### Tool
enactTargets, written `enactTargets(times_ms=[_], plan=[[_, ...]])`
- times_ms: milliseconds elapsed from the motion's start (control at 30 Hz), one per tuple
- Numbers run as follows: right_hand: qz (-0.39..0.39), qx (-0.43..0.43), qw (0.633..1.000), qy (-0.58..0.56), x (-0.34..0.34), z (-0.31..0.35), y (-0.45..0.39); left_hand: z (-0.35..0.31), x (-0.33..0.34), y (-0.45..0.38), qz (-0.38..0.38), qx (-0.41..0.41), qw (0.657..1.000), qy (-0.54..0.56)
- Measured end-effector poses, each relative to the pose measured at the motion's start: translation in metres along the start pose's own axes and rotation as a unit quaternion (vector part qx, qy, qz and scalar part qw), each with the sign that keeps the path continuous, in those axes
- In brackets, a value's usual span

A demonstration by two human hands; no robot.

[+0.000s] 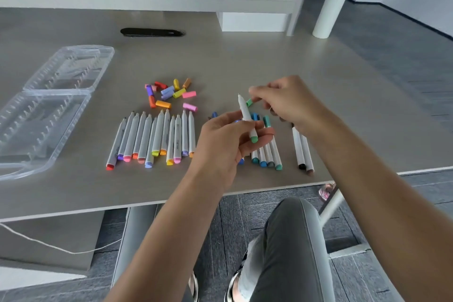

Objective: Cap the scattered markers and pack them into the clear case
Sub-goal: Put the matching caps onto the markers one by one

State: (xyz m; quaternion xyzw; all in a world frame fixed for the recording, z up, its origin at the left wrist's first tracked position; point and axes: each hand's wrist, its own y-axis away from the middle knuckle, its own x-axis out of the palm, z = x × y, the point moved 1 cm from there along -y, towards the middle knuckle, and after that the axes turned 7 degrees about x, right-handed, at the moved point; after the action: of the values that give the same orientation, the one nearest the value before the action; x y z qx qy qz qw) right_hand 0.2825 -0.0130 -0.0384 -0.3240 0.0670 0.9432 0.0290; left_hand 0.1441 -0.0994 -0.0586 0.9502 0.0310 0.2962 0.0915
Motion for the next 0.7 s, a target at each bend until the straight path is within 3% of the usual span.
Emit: enactTargets(times_ms=[100, 200, 333, 567, 700], plan=[[-0.044, -0.004, 0.995, 0.09, 0.005, -0.003, -0.027, -0.005, -0.005, 0.001, -0.01, -0.01, 1.0, 0.023], [-0.033, 0.023, 0.98, 0.197, 0.014, -0.004, -0.043, -0.008, -0.01, 0.003, -0.003, -0.01, 0.999, 0.031], [-0.038, 0.006, 0.976, 0.216, 0.021, -0.004, -0.049, -0.01, -0.016, 0.002, 0.003, -0.011, 0.999, 0.035], [-0.051, -0.002, 0.993, 0.102, 0.026, -0.008, -0.054, -0.01, -0.017, 0.0, 0.012, -0.005, 1.0, 0.017], [-0.009, 0.005, 0.998, -0.069, 0.012, -0.007, -0.043, -0.005, -0.016, -0.001, 0.011, 0.001, 1.0, -0.02]])
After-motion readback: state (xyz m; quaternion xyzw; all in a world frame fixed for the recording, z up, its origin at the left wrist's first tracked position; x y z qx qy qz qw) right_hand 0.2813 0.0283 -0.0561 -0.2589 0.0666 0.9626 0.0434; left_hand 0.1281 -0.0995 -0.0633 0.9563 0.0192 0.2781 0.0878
